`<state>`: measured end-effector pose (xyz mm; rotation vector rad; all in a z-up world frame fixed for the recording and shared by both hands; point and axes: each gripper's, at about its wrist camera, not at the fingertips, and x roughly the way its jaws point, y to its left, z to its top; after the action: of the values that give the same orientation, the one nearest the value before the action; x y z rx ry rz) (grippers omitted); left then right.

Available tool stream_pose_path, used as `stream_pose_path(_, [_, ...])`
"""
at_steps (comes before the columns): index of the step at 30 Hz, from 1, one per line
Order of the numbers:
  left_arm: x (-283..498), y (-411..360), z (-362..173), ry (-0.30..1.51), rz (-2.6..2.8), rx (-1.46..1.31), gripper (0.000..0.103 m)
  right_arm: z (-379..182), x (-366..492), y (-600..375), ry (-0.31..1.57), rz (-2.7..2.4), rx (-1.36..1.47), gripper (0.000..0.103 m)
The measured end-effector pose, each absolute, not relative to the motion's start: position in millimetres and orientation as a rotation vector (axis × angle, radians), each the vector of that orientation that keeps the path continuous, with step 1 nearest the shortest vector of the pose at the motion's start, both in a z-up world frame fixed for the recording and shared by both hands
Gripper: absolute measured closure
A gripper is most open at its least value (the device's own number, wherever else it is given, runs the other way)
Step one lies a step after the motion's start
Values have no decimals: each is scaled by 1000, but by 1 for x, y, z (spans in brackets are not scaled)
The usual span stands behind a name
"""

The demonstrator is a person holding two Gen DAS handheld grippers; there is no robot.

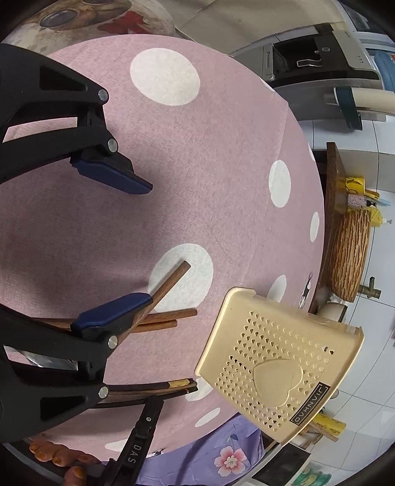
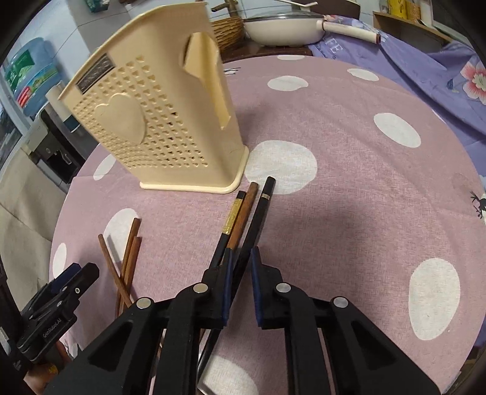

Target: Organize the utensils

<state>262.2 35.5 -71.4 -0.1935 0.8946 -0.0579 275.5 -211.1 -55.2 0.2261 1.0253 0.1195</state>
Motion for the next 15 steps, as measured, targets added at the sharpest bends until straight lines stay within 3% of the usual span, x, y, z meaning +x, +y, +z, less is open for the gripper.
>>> stream_pose_path(15, [294, 27, -64, 928, -65, -261, 36, -56, 304, -212, 1062, 67, 235, 91])
